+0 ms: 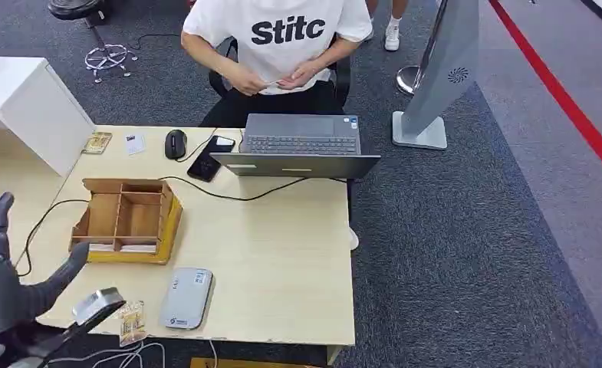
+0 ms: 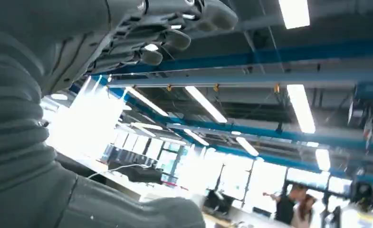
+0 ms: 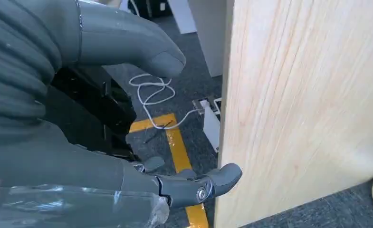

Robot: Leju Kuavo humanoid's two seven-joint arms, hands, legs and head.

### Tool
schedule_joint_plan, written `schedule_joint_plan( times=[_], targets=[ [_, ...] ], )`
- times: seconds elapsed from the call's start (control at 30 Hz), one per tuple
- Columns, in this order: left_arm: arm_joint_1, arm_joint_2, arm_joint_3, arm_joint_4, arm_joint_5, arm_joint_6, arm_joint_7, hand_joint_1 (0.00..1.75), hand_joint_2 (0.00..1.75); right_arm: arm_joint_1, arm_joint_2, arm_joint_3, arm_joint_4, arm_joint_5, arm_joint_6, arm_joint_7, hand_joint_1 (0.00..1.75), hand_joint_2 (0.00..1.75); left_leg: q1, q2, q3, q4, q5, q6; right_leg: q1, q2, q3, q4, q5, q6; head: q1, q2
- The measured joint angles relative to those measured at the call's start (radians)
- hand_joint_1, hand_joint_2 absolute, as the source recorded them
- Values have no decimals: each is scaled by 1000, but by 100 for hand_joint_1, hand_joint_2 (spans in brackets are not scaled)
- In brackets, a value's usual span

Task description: Pass the card to the sensor for recognition and then transmit it.

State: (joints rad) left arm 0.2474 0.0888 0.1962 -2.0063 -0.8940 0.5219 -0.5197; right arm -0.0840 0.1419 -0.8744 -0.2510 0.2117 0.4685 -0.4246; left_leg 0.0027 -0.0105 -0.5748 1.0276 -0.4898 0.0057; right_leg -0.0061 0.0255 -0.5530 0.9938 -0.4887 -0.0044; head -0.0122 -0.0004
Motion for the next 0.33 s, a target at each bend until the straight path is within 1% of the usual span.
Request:
schedule_joint_plan(
  times=[0.03, 0.1, 0.13, 0.17, 0.2, 0.23, 0.27, 0.3, 0.33],
  targets=[
    [30, -21, 18, -30, 16, 0, -24, 0, 175, 5, 0, -4, 0, -2, 3, 0, 0, 175, 0, -1, 0, 0, 0, 0, 0, -1, 0, 0, 0, 0, 0, 0],
    [69, -59, 48, -74, 16, -5, -45, 0, 175, 9, -1, -13, 0, -8, 12, 3, 2, 175, 0, -2, 0, 0, 0, 0, 0, -3, 1, 0, 0, 0, 0, 0],
    [86, -81, 65, -90, 5, -9, -53, 101, 175, 10, -2, -21, 0, -23, 25, 8, 175, 175, 0, -2, 0, 0, 0, 0, 0, -2, 1, 0, 0, 0, 0, 0],
    [102, -115, 91, -103, 3, -11, -63, 175, 175, 12, -2, -34, 0, -49, 58, 16, 175, 175, 0, -1, 0, 0, 0, 0, 0, -2, 1, 0, 0, 0, 0, 0],
    [118, -145, 124, -111, 30, -27, -81, 175, 175, 17, -3, -49, 0, -76, 107, 24, 175, 175, 0, -1, 1, 0, 0, 0, 0, -2, 2, 0, 0, 0, 0, 0],
    [124, -184, 173, -112, 97, -62, -107, 175, 175, 23, -5, -66, 0, -102, 152, 31, 175, 175, 0, -1, 1, 0, 0, 0, 0, -2, 2, 0, 0, 0, 0, 0],
    [119, -222, 229, -109, 192, -116, -130, 175, 175, 29, -6, -80, 0, -110, 177, 35, 175, 175, 0, -2, 1, 0, 0, 0, 0, -3, 2, 0, 0, 0, 0, 0],
    [106, -258, 299, -95, 330, -203, -149, 175, 175, 33, -7, -92, 0, -113, 193, 35, 175, 175, 1, -2, 1, 0, 0, 0, 0, -3, 2, 0, 0, 0, 2, 0],
    [83, -282, 368, -66, 474, -305, -150, 175, 175, 38, -8, -102, 0, -118, 205, 37, 175, 175, 0, -3, 2, 0, 1, 0, 0, -3, 2, 0, 0, 0, 3, 0]
  ],
)
